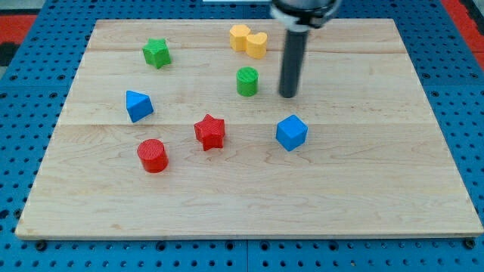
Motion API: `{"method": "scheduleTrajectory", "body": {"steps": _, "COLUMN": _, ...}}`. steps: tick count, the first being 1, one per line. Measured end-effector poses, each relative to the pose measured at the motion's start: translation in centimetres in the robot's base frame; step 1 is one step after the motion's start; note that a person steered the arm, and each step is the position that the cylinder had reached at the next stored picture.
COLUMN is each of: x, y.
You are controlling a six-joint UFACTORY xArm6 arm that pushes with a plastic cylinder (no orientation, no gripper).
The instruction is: Move the green circle into the green star
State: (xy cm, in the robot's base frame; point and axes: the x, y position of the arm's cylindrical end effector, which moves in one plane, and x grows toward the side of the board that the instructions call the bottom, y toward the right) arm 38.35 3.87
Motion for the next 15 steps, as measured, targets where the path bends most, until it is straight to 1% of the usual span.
{"method": "scheduleTrajectory", "body": {"steps": 1, "x": -0.2, "y": -7.5}}
{"method": "scheduleTrajectory", "body": {"steps": 2, "x": -2.8, "y": -6.8}}
{"method": "scheduleTrajectory", "body": {"steps": 3, "x": -2.2, "y": -2.0}}
{"method": "scheduleTrajectory", "body": {"steps": 4, "x": -4.3, "y": 4.0}}
{"method": "scheduleTrajectory", "body": {"steps": 5, "x": -5.2, "y": 9.3}}
{"method": "scheduleTrajectory", "body": {"steps": 6, "x": -5.9, "y": 3.4}}
{"method": "scheduleTrajectory", "body": {"steps": 7, "x": -5.7, "y": -6.0}}
{"method": "scheduleTrajectory", "body": {"steps": 8, "x": -7.0, "y": -6.3}}
{"method": "scheduleTrajectory", "body": {"steps": 9, "x": -9.4, "y": -3.4}}
{"method": "scheduleTrajectory", "body": {"steps": 11, "x": -9.3, "y": -9.9}}
{"method": "scheduleTrajectory", "body": {"steps": 12, "x": -8.9, "y": -8.4}}
{"method": "scheduleTrajectory", "body": {"steps": 13, "x": -4.8, "y": -8.4}}
{"method": "scheduleTrajectory", "body": {"steps": 14, "x": -7.5, "y": -12.7}}
{"method": "scheduleTrajectory", "body": {"steps": 15, "x": -7.9, "y": -11.5}}
